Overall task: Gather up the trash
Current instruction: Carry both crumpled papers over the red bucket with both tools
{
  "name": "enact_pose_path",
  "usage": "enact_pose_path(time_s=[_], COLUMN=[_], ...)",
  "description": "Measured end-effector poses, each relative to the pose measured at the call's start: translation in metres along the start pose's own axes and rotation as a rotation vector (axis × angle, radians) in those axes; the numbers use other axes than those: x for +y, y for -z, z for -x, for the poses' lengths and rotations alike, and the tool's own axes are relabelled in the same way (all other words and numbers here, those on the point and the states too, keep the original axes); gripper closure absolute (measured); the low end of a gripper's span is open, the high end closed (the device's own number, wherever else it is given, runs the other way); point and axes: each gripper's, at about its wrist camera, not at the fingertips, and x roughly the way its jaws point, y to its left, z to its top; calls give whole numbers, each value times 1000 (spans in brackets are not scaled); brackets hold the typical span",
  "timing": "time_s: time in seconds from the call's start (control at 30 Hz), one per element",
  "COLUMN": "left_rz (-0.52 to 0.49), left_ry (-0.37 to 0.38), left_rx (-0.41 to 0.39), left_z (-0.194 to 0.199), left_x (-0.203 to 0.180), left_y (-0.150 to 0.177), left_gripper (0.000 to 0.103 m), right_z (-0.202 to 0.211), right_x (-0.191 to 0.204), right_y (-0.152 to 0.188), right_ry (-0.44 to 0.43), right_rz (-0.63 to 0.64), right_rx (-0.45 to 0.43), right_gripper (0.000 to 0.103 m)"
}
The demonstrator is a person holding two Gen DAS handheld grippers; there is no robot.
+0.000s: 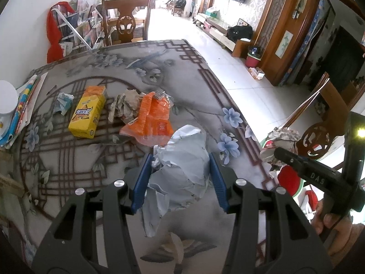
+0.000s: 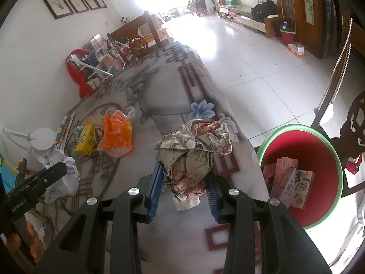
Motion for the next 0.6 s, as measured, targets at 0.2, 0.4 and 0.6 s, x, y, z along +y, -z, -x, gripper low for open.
enact_pose_path(time_s=[0.2, 0.4, 0.6], left_rz=[-28, -76, -145], left_ry=[20, 51, 102], left_rx=[11, 28, 45], left_z=[-6, -16, -29], left_x=[-21, -48, -87], left_y=[-4, -10, -16], left_gripper=[56, 56, 56], right_z=[3, 18, 41], right_x=[-20, -49, -92], right_y=[-4, -6, -3], right_ry=[4, 28, 88], right_rz=[-31, -85, -172], right_rx=[-5, -35, -79], right_gripper=[68, 68, 68])
